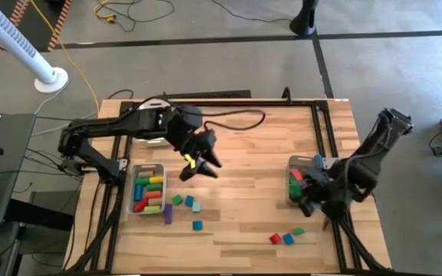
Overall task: Sort blocks by size
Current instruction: Put the dark green rectangular block into the black bin
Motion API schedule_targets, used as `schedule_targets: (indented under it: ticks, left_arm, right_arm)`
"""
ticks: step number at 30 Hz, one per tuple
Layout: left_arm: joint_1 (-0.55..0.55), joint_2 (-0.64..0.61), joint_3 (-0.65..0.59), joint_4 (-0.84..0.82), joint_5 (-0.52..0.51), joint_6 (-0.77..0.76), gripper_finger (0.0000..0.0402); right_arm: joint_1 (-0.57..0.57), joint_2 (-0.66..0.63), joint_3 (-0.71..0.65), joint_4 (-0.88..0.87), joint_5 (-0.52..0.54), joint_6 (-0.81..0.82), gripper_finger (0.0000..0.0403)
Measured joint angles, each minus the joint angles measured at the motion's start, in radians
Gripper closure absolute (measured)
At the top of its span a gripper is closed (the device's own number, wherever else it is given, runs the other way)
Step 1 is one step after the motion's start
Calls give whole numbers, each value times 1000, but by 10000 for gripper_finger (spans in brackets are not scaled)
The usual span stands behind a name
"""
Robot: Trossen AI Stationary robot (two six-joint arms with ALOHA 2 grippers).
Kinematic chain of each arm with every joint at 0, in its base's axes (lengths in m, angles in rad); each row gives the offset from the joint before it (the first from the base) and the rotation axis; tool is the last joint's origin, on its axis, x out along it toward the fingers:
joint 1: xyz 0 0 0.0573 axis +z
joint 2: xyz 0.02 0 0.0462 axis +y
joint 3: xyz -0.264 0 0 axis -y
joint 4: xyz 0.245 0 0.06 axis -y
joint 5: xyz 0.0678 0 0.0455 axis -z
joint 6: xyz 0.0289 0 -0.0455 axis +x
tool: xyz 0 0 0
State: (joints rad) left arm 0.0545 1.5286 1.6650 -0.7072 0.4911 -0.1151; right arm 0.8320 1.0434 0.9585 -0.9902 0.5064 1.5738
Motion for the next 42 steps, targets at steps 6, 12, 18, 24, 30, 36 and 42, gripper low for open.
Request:
schedule_targets:
  ticks: [6,12,18,24,30,36,42]
  left_arm:
    - [-39,-34,0,-166,-4,25,221]
    - [-82,-34,0,-235,-7,38,220]
    - [-101,-33,0,-257,-25,50,220]
    - [-101,-33,0,-276,-28,50,220]
    - [-101,-33,0,-283,-28,40,220]
    - [-122,-33,0,-339,-29,38,220]
    - [-187,-33,0,-389,-29,27,220]
  right_arm:
    - [179,-23,0,-322,-105,352,243]
    - [203,-24,-17,-403,-116,416,243]
    - [143,-24,-101,-321,-158,381,236]
    - [103,-24,-175,-222,-169,355,237]
    - [70,-24,-220,-181,-169,333,236]
    - [24,-24,-269,-81,-192,275,234]
    - [9,-24,-278,-79,-201,277,213]
